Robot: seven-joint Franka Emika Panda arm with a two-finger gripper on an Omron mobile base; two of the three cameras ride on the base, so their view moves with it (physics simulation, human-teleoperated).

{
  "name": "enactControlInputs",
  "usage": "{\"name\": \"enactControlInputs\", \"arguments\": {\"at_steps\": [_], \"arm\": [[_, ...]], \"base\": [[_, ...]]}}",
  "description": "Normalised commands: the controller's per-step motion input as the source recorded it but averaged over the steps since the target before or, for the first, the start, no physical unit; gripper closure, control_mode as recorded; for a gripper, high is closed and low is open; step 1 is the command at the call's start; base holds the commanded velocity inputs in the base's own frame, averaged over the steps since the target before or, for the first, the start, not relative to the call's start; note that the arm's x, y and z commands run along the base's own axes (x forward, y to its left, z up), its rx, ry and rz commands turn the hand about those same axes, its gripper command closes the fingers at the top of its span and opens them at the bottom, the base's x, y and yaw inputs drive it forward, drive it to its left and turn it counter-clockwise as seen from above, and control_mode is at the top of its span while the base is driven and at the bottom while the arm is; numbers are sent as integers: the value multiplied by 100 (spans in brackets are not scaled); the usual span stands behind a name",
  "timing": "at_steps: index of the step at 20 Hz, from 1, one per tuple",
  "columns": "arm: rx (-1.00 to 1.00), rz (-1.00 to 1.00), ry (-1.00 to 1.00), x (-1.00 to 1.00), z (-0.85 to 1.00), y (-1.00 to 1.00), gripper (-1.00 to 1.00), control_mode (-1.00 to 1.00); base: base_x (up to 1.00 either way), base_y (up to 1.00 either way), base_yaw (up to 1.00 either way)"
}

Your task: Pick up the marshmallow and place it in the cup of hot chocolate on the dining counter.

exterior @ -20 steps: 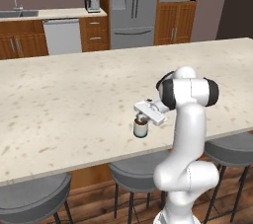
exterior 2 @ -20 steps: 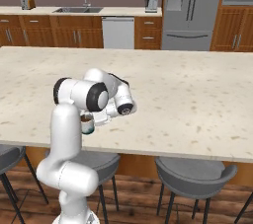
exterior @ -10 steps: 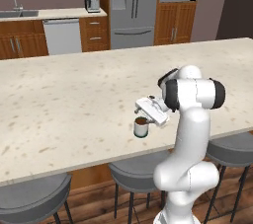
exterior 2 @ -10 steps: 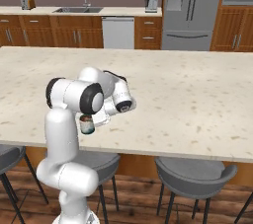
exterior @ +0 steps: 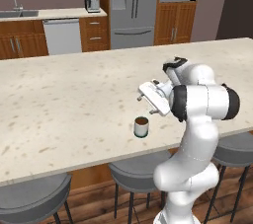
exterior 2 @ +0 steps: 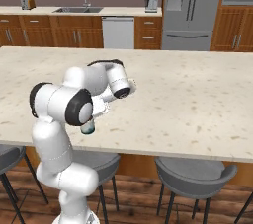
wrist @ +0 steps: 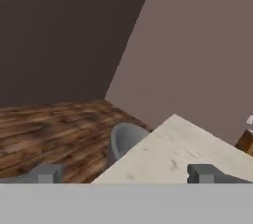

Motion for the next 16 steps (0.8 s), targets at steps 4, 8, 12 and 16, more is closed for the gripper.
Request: {"name": "enactControlInputs", "arguments": {"at_steps": [4,8,12,16], "arm": [[-21,-1,-83,-61,51,0,-100,-100],[-22,-7,-79,-26,68,7,-100,-100],[-20,-4,-77,-35,71,7,-100,-100],[-19,1,-75,-78,61,7,-100,-100]], "base": [[0,0,0],[0,0,0],[0,0,0],[0,0,0]]}}
